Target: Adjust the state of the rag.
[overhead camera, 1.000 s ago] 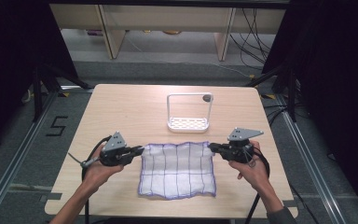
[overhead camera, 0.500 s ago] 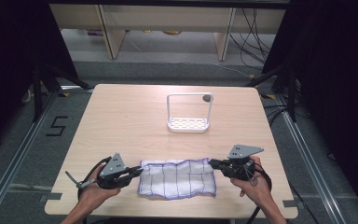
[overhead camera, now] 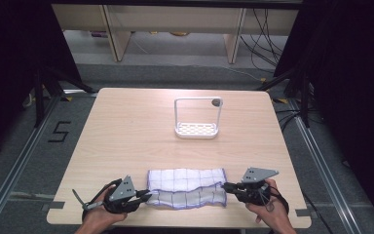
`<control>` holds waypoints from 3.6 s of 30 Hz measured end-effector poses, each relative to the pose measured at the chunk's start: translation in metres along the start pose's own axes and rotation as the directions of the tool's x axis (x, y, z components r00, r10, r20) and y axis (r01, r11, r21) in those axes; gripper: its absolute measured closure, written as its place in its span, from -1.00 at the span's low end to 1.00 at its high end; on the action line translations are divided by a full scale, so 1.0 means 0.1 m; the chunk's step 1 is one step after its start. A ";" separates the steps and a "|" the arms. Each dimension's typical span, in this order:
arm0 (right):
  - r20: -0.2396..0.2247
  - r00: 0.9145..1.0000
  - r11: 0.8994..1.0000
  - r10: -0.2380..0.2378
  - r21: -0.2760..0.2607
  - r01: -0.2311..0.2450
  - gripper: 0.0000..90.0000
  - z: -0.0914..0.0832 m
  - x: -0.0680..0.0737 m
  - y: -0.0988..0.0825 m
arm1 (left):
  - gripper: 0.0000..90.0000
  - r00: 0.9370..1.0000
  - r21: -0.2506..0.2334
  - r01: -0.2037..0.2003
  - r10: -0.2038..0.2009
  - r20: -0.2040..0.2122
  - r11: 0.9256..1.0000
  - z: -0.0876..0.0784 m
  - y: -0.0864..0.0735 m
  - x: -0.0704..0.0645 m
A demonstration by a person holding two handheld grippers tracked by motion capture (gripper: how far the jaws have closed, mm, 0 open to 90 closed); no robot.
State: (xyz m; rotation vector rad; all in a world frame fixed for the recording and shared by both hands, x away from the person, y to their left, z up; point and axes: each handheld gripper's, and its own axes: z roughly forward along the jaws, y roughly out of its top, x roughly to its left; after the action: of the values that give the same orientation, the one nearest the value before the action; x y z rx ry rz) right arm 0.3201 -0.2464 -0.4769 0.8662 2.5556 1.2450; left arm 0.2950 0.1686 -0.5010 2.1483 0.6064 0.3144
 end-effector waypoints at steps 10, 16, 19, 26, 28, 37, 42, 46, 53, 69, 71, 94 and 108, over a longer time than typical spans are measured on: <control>0.073 0.994 0.996 0.083 -0.051 -0.079 0.28 -0.18 0.03 -0.05 | -0.15 0.990 -0.078 0.134 -0.129 0.055 0.988 -0.12 0.02 0.05; 0.147 0.976 0.987 0.162 -0.035 -0.159 0.05 -0.07 -0.12 0.09 | -0.27 0.986 -0.071 0.166 -0.167 -0.006 0.984 -0.09 0.22 0.33; 0.161 0.964 0.977 0.211 -0.024 -0.210 -0.01 0.04 -0.28 0.17 | -0.29 0.981 -0.037 0.196 -0.196 0.004 0.980 0.02 0.32 0.50; 0.204 0.959 0.977 0.195 0.040 -0.207 -0.05 0.30 -0.48 0.29 | -0.26 0.966 0.047 0.257 -0.256 -0.028 0.965 0.26 0.37 0.79; 0.205 0.963 0.980 0.176 0.053 -0.190 -0.05 0.36 -0.50 0.31 | -0.26 0.966 0.071 0.258 -0.257 -0.025 0.963 0.31 0.36 0.81; 0.192 0.967 0.979 0.166 0.084 -0.185 -0.05 0.51 -0.43 0.31 | -0.21 0.987 0.149 0.163 -0.163 -0.011 0.975 0.48 0.33 0.73; 0.190 0.969 0.974 0.159 0.133 -0.186 -0.04 0.55 -0.40 0.31 | -0.11 0.989 0.146 0.150 -0.150 -0.007 0.978 0.54 0.29 0.68; 0.202 0.969 0.975 0.139 0.144 -0.170 -0.03 0.63 -0.41 0.26 | -0.04 0.994 0.159 0.105 -0.105 -0.012 0.982 0.54 0.28 0.66; 0.187 0.977 0.977 0.100 0.169 -0.133 0.17 0.63 -0.40 0.26 | 0.21 0.997 0.150 0.071 -0.076 0.027 0.986 0.53 0.26 0.65; 0.137 0.991 0.984 -0.002 0.175 -0.022 0.66 0.66 -0.35 0.27 | 0.67 0.999 0.136 0.029 -0.035 0.039 0.990 0.52 0.25 0.56; 0.147 0.989 0.984 -0.007 0.176 -0.019 0.68 0.66 -0.35 0.27 | 0.69 0.999 0.142 0.020 -0.024 0.031 0.990 0.51 0.25 0.55; 0.147 0.989 0.989 -0.008 0.147 -0.014 0.81 0.75 -0.46 0.41 | 0.78 1.000 0.142 -0.022 0.022 0.002 0.990 0.44 0.22 0.34; 0.150 0.989 0.990 0.001 0.142 -0.023 0.81 0.90 -0.58 0.62 | 0.77 1.000 0.135 -0.018 0.015 0.023 0.991 0.40 0.21 0.15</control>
State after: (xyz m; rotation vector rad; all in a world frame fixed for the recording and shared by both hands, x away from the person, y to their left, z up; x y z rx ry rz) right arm 0.4291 -0.1898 -0.4922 0.9653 2.5469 0.9688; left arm 0.3315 0.1388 -0.5082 2.2847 0.6123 0.2649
